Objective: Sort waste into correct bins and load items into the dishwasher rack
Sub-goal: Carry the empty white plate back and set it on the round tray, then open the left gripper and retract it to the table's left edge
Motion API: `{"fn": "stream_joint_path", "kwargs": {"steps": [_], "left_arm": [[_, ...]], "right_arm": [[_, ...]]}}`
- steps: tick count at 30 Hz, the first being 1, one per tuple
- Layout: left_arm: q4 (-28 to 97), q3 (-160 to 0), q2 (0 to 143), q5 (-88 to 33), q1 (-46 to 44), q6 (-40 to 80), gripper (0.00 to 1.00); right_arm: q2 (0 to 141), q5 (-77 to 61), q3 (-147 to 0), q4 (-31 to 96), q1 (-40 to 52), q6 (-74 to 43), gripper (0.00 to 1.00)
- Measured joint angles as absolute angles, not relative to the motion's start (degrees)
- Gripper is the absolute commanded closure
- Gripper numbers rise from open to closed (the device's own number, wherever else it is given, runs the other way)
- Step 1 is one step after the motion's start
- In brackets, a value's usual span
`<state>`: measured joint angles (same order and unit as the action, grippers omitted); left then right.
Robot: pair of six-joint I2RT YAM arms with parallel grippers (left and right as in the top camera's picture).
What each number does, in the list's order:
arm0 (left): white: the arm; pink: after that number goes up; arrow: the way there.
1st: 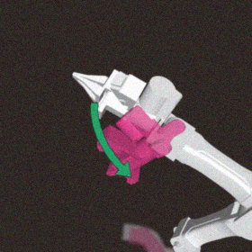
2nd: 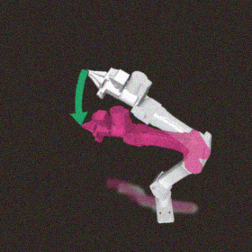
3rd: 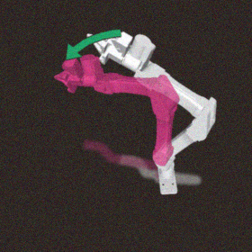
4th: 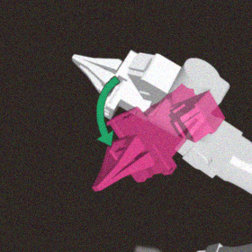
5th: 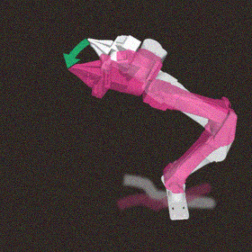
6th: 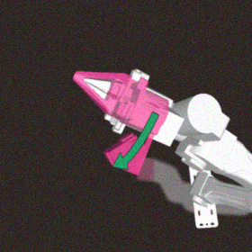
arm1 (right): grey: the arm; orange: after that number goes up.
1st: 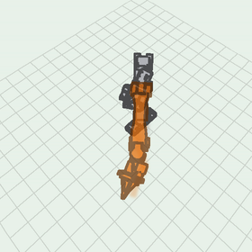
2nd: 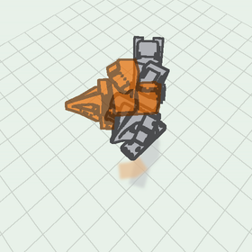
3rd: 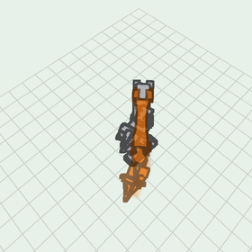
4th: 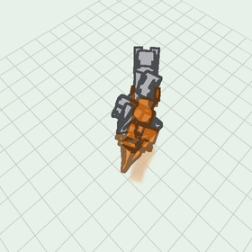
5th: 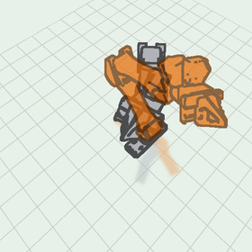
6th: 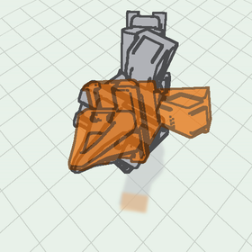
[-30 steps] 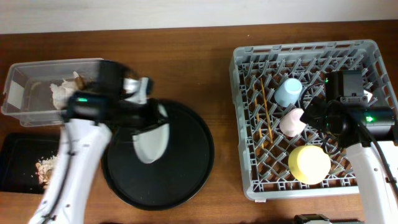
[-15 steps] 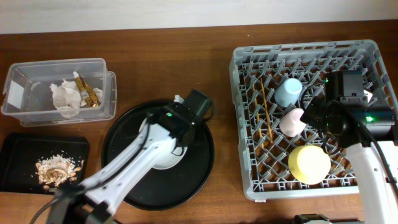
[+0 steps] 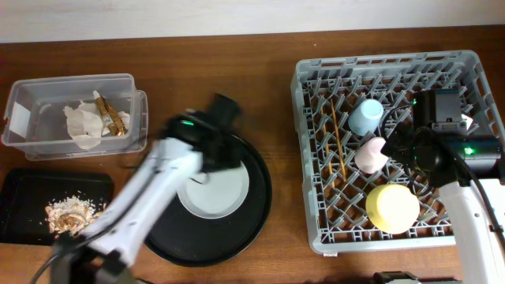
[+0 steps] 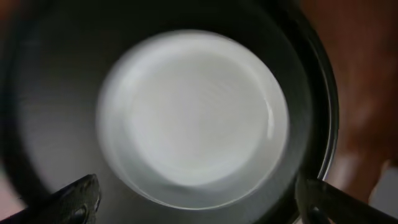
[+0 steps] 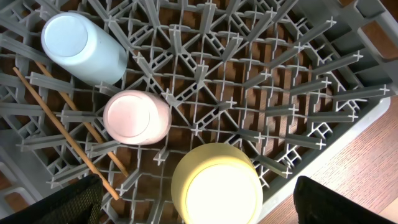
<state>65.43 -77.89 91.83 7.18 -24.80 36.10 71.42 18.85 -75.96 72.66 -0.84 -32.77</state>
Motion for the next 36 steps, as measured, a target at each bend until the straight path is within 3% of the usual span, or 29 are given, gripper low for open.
{"fn": "stream_joint_path", "kwargs": {"steps": [7,16,19,24,30,36], "left_arm": [[72.44,-79.31,80.73,7.88,3.36,39.00,0.01],[73.10,-79.35,80.16,7.68,32.56,42.04,0.06],[73.03,-79.33,80.40,7.73,38.79,45.82,0.11],[71.64,-79.18,84.40,7.51,48.36,54.72,0.34],[66.59,-79.05,90.41,8.64,55.05,58.17,0.36],[62.92,-78.96,95.61,9.52,56.66,53.63,0.36]], "right_arm": [[71.42,18.85,-75.96,72.66,-0.84,-32.75,0.02],[71.42,18.87,-75.96,72.66,-0.84,-32.75,0.02],[71.42,18.87,-75.96,72.64,-0.84,-32.77,0.02],[71.42,18.87,-75.96,72.64,-0.84,-32.73,0.02],[71.42,18.87,-75.96,72.66,-0.84,-32.77,0.02],[71.42,18.87,-75.96,72.66,-0.84,-32.80,0.01]]}}
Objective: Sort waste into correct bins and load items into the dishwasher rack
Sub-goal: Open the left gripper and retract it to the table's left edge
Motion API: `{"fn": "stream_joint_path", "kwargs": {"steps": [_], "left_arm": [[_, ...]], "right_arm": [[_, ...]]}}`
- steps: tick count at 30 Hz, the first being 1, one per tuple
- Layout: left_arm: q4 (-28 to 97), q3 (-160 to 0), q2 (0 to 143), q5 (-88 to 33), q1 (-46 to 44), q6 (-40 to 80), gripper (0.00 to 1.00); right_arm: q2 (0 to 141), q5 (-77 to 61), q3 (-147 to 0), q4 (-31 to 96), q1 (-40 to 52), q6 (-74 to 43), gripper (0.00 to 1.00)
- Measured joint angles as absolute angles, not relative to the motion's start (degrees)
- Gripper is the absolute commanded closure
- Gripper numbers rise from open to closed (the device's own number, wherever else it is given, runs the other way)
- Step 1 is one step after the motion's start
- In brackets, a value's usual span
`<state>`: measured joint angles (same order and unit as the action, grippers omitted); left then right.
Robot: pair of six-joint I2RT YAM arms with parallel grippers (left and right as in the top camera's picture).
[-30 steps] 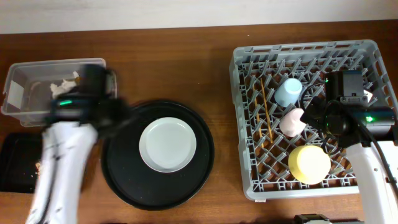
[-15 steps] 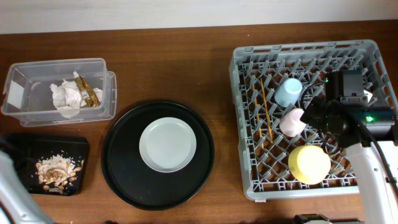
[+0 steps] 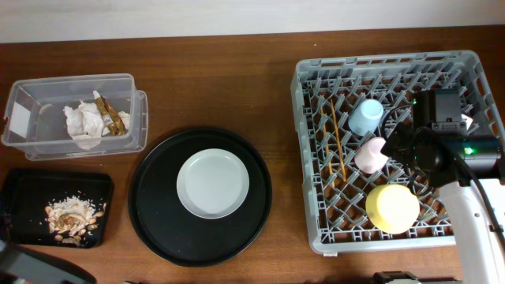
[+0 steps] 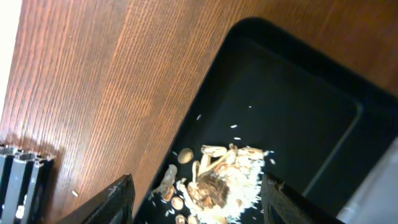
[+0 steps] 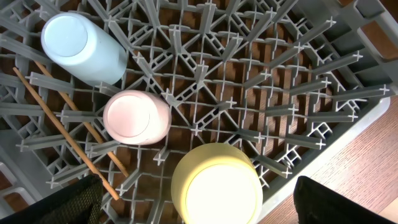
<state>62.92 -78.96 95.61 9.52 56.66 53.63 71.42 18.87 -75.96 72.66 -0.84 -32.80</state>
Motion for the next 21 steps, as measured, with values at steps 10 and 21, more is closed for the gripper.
{"fn": "stream_joint_path", "kwargs": {"steps": [10,21], "left_arm": [[63.51,-78.96,103.57,14.90,56.66,44.49,0.43],[62.48,-78.85,108.18,18.09,56.66,41.50,0.45]], "right_arm": [[71.42,18.87,-75.96,72.66,-0.84,-32.77,0.02],[71.42,18.87,-75.96,72.66,-0.84,-32.75,0.02]]}}
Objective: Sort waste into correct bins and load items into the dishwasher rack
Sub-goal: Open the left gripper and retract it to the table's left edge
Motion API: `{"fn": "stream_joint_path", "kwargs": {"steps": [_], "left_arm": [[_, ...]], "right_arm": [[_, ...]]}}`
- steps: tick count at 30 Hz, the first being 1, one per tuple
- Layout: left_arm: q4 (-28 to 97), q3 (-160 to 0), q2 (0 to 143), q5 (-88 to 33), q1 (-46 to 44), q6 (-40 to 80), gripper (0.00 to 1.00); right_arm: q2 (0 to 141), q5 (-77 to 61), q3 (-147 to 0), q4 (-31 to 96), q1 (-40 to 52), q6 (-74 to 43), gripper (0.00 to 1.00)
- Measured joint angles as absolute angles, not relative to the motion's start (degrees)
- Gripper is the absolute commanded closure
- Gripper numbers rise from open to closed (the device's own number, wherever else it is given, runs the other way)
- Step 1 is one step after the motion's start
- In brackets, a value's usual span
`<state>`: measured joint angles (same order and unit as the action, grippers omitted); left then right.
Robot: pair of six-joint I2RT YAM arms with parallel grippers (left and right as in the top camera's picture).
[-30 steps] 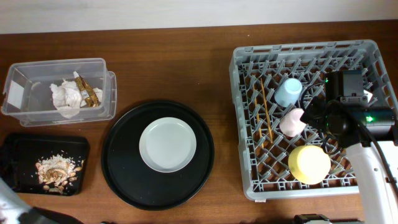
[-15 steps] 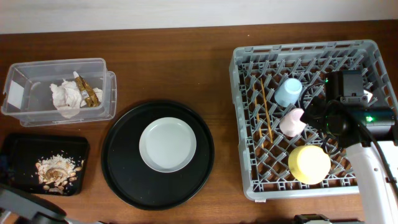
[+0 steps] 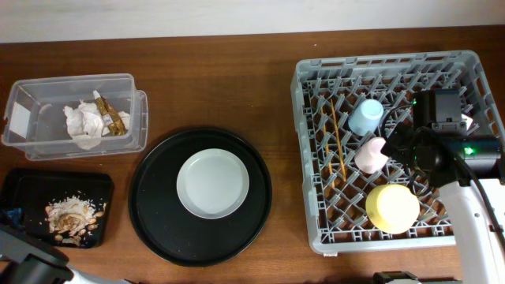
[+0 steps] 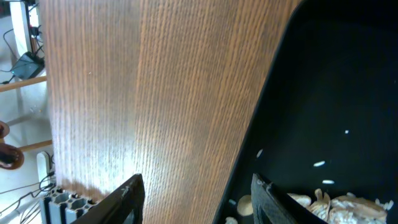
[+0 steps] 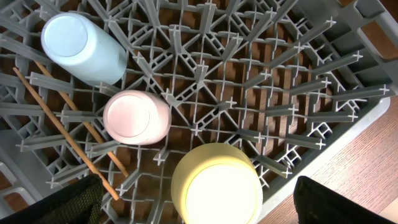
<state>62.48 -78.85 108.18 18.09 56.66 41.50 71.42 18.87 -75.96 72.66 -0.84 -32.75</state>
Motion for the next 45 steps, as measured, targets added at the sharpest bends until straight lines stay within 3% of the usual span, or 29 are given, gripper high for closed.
{"fn": "stream_joint_path", "kwargs": {"steps": [14,23,29,32,45], "left_arm": [[52.80,-71.94,108.47,16.71,56.66,41.06,0.45],[50.41,-69.76,108.47,16.53,56.66,40.91,0.53],[49.76,-68.12,108.47,16.40,56.66,40.60,0.76],[49.89,-68.12,108.47,16.43,56.66,40.27,0.82],[51.16,-68.12,108.47,17.08,56.66,40.10,0.83]], "right_arm": [[71.42,18.87,-75.96,72.66,-0.84,-32.75,0.02],[71.42,18.87,-75.96,72.66,-0.84,-32.75,0.02],[71.42,18.87,-75.96,72.66,-0.84,-32.77,0.02],[71.42,18.87,-75.96,72.66,-0.84,-32.77,0.01],[71.42,18.87,-75.96,72.66,-0.84,-32.77,0.02]]}}
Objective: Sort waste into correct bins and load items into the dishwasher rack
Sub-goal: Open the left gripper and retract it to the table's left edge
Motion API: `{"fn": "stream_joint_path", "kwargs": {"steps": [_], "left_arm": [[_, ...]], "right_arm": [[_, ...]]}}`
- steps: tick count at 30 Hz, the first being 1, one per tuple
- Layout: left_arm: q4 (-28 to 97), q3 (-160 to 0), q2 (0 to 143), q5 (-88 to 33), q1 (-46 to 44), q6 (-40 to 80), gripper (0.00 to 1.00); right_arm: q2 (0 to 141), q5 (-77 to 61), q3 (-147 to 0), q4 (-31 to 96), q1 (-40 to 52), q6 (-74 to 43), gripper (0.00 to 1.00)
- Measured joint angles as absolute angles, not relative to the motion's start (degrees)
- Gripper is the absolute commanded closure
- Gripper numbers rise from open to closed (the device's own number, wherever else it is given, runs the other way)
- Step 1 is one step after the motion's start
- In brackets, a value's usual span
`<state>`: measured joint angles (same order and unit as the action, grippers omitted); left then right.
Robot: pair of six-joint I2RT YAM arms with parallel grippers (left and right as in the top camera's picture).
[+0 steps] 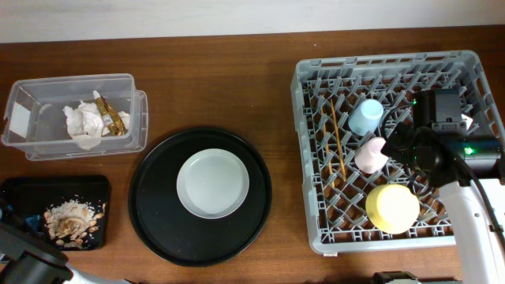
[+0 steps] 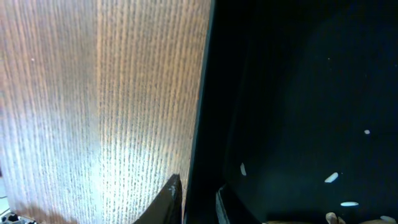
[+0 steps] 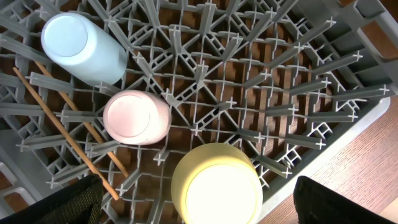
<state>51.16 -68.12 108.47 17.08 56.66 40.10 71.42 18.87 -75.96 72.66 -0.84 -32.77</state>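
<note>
My left gripper is shut on the left rim of the black rectangular tray, one finger outside over the wood and one inside. Overhead, the left gripper sits at that tray, which holds food scraps. A white plate lies on the round black tray. My right gripper hangs open above the grey dishwasher rack, over the yellow bowl. Nothing is between its fingers.
A clear bin at the back left holds crumpled paper and a wrapper. The rack also holds a blue cup, a pink cup and chopsticks. The table's left edge runs just beside the rectangular tray.
The left gripper was open, straddling the black tray's left edge; now it is shut on that rim. The tray has shifted slightly toward the front and sits squarer. The right arm is unmoved.
The left gripper was first open over the white plate on the round tray. Then it was open at the front left above the scraps tray, then low over that tray's left edge. Now it grips the rim. The right gripper stayed open over the rack throughout.
</note>
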Motion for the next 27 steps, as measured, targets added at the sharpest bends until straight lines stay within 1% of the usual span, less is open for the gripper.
{"fn": "stream_joint_path", "kwargs": {"steps": [2,5,6,9,13,16,19,20,21,22,25,27], "left_arm": [[51.13,-68.12,108.47,17.54,56.66,40.10,0.81],[51.09,-68.12,108.47,18.00,56.66,40.21,0.60],[51.11,-68.12,108.47,18.13,56.66,40.29,0.57],[51.24,-68.12,108.47,18.33,56.66,40.12,0.55],[53.84,-68.38,108.47,18.48,56.66,40.10,0.55],[57.93,-71.18,108.57,18.48,56.66,40.10,0.53],[63.92,-77.47,108.88,17.85,56.66,40.07,0.51],[65.69,-79.70,108.88,17.41,56.66,40.10,0.48],[68.16,-83.64,108.88,16.49,56.66,40.07,0.15],[69.78,-86.00,108.88,15.49,56.66,40.14,0.01],[74.06,-92.92,108.88,10.39,56.66,40.10,0.01],[75.64,-96.33,108.88,4.56,56.66,40.12,0.01]], "right_arm": [[71.42,18.87,-75.96,72.66,-0.84,-32.75,0.02],[71.42,18.87,-75.96,72.66,-0.84,-32.77,0.01],[71.42,18.87,-75.96,72.66,-0.84,-32.75,0.02],[71.42,18.87,-75.96,72.66,-0.84,-32.77,0.02],[71.42,18.87,-75.96,72.66,-0.84,-32.80,0.02],[71.42,18.87,-75.96,72.66,-0.84,-32.77,0.02],[71.42,18.87,-75.96,72.66,-0.84,-32.77,0.02],[71.42,18.87,-75.96,72.66,-0.84,-32.75,0.02],[71.42,18.87,-75.96,72.64,-0.84,-32.80,0.02],[71.42,18.87,-75.96,72.69,-0.84,-32.77,0.02],[71.42,18.87,-75.96,72.64,-0.84,-32.75,0.02],[71.42,18.87,-75.96,72.66,-0.84,-32.73,0.02]]}}
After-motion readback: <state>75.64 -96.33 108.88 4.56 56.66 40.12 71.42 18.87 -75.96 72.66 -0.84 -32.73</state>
